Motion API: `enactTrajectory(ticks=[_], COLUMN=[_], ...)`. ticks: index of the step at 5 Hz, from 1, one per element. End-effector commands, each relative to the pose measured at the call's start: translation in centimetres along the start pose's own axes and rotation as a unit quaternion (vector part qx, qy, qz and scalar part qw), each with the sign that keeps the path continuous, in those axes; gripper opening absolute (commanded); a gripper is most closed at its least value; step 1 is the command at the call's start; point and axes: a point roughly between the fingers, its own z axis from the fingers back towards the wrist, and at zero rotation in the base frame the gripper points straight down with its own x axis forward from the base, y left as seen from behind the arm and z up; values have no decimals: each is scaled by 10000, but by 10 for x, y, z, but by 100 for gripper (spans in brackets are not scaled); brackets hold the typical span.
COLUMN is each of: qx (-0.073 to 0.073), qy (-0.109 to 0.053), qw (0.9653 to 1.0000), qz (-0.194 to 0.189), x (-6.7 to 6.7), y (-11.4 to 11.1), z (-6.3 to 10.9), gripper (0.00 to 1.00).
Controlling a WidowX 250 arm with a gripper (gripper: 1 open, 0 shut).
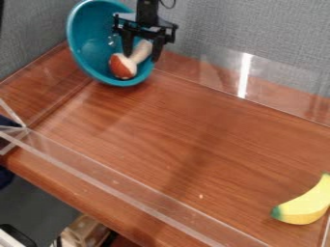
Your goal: Put the mushroom in the blue bowl
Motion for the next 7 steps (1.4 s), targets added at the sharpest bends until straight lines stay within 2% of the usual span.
enactTrajectory(ticks=[1, 2, 3, 4, 5, 7], qx=[-50, -59, -65, -86, -95, -236], qy=[-426, -417, -402, -391, -367, -526], qw=[9991, 9991, 9991, 9991, 9991, 9979], qz=[23, 55, 102, 139, 182, 296], x=[7, 6, 6, 4, 3, -1], y=[-3, -3, -4, -4, -4, 0], z=[35, 41, 38, 45, 50, 77], gripper=[100, 100, 0, 100, 100, 100])
